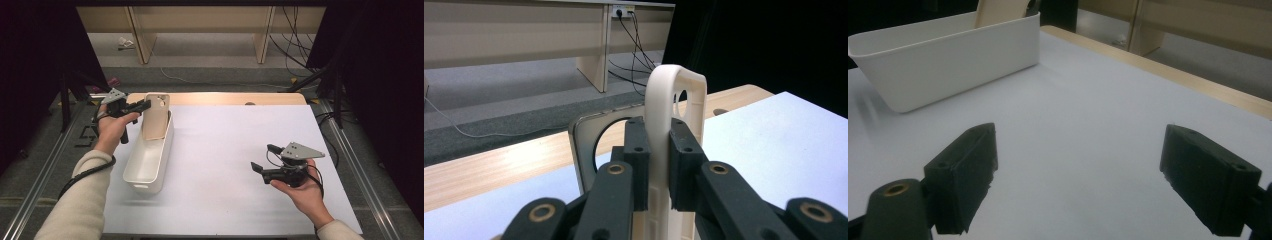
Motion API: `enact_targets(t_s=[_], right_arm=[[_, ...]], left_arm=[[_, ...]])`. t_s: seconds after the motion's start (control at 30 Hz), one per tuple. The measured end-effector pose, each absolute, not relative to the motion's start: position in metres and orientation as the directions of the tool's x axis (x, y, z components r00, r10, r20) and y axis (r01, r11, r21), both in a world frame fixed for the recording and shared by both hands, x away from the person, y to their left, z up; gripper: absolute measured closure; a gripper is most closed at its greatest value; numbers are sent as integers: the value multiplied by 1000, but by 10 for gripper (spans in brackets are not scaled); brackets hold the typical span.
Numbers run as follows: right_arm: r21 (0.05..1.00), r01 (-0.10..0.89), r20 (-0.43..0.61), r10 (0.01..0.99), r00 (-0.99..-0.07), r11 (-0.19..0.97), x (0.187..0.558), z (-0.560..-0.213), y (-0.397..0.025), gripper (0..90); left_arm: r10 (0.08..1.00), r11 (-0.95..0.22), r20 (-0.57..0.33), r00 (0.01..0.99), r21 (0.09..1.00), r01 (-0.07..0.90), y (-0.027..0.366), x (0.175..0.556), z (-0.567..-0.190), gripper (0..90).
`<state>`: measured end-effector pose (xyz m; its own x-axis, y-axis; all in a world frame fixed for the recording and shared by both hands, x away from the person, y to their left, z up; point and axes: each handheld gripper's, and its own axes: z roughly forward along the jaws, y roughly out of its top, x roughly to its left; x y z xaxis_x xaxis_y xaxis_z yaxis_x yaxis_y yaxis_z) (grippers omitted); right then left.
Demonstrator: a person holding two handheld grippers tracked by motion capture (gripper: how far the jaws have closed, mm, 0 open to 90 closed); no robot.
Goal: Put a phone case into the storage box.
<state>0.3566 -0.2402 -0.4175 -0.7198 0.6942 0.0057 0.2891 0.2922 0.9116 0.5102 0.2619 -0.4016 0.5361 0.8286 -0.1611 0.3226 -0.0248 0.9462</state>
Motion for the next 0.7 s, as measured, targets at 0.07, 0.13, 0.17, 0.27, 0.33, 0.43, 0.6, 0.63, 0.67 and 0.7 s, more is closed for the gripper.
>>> enact_targets(t_s=[0.07,0.13,0.17,0.27,0.33,0.43,0.6,0.63,0.67,0.7], right_arm=[[911,290,6,695,-719,293,356,-418,-240,163],[912,288,6,694,-720,292,357,-418,-240,163],[912,288,5,694,-720,293,357,-418,-240,163],[912,287,4,693,-721,293,356,-418,-240,163],[912,288,5,693,-721,293,356,-417,-240,163],[911,290,6,693,-721,294,356,-418,-240,163],[911,289,5,693,-721,295,357,-418,-240,163],[911,290,5,693,-721,295,357,-418,-240,163],[911,290,6,693,-721,294,357,-418,-240,163],[911,289,6,693,-721,293,357,-418,-240,163]], left_arm=[[829,-24,-165,534,944,328,262,511,-403,808],[831,-22,-169,531,942,334,263,511,-405,808],[831,-20,-172,529,942,336,263,511,-406,807],[831,-21,-173,529,940,341,263,512,-409,807],[831,-19,-176,527,939,344,263,512,-410,807],[832,-18,-179,525,937,348,263,513,-412,807],[832,-17,-181,525,936,351,263,514,-413,807],[832,-18,-181,525,936,352,263,514,-414,807],[832,-17,-183,524,935,353,262,514,-414,807],[832,-17,-183,524,935,355,262,514,-415,807]])
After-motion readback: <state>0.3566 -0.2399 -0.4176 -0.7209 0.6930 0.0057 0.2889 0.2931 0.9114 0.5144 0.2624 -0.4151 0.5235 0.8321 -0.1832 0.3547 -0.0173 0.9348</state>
